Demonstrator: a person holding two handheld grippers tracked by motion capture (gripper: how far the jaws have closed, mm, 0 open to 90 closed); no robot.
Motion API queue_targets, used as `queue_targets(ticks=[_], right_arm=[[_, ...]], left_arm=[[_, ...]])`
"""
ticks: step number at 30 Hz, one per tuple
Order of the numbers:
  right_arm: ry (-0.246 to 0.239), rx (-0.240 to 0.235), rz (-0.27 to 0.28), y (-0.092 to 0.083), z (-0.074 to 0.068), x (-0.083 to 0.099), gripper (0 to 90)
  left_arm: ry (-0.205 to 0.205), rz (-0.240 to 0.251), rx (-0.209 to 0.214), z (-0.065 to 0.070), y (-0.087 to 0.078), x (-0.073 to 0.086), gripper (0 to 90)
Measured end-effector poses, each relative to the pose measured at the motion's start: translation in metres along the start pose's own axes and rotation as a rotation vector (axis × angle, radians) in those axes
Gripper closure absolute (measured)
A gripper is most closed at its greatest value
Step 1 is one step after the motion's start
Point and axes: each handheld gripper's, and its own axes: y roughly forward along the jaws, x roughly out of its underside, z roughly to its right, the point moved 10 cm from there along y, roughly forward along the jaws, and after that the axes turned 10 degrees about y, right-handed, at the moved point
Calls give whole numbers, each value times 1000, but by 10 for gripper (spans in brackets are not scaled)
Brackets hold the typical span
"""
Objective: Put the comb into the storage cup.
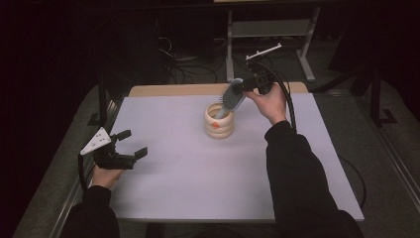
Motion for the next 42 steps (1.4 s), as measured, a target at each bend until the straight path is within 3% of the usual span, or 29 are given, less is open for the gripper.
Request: queue_targets(ticks=[8, 14, 19, 27, 29, 32, 38, 42], right_arm=[[12, -18, 2, 2, -2, 0, 554], [38, -5, 3, 3, 5, 2, 485], [45, -43, -9, 2, 6, 5, 428], [29, -5, 13, 5, 13, 10, 140], [30, -5, 29, 4, 15, 11, 117], [38, -5, 39, 2, 18, 12, 3], [17, -74, 62, -5, 16, 16, 0], [-18, -66, 64, -10, 17, 21, 0]], left_arm=[[2, -1, 0, -1, 0, 0, 0], [-1, -5, -4, -1, 0, 1, 0], [-7, -6, -7, -2, 0, 1, 0], [-8, -7, 1, -1, -1, 1, 0], [-10, -4, 4, -1, -1, 1, 0], [-13, -4, 4, -1, -1, 1, 0], [-12, -6, 10, -1, -1, 2, 0], [-11, -14, 16, 0, 0, 3, 0]])
